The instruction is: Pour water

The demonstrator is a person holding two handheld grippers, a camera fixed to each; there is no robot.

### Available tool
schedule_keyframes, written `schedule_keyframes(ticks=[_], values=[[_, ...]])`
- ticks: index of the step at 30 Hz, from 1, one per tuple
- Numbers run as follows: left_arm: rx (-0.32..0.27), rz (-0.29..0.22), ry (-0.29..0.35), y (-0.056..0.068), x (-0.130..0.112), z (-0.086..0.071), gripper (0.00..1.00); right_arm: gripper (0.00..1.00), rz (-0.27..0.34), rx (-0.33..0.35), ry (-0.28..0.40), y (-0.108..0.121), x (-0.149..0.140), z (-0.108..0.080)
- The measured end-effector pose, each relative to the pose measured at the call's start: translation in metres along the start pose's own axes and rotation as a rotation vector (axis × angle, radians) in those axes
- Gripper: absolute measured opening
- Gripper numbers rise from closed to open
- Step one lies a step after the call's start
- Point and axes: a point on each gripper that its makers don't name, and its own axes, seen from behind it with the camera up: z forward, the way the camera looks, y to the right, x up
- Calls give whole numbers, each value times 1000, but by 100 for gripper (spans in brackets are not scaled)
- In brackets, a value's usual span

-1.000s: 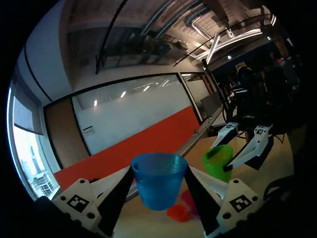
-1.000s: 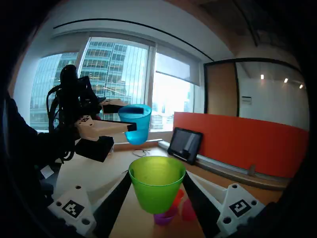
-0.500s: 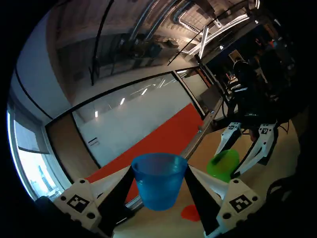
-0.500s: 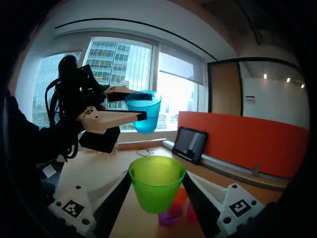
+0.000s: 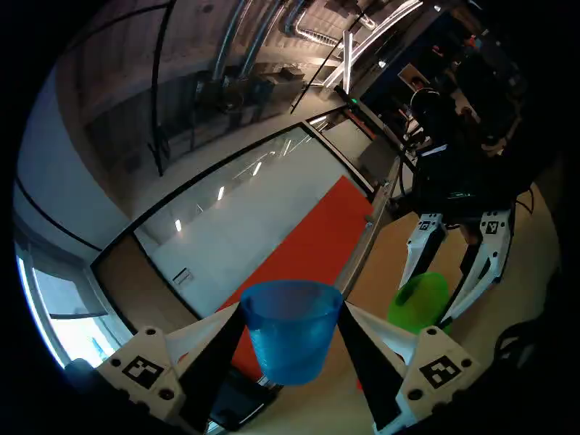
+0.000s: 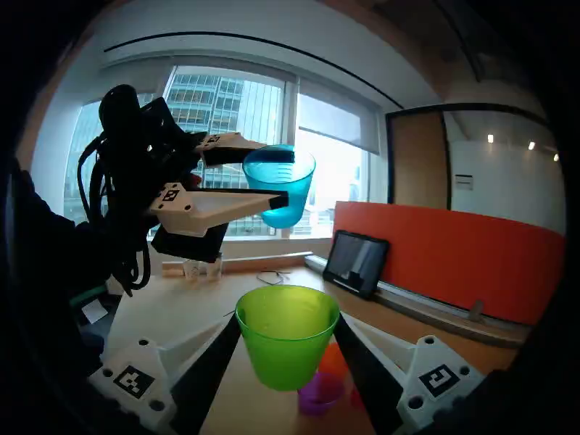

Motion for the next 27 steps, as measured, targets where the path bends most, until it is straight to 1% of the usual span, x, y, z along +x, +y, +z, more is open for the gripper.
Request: schedule_keyframes(ticks=[15, 27], values=[[9, 102, 4, -5, 11, 3, 86, 91, -2, 28, -7, -11, -4, 10], [6, 192, 12, -2, 18, 7, 86, 91, -2, 39, -16, -14, -9, 14]])
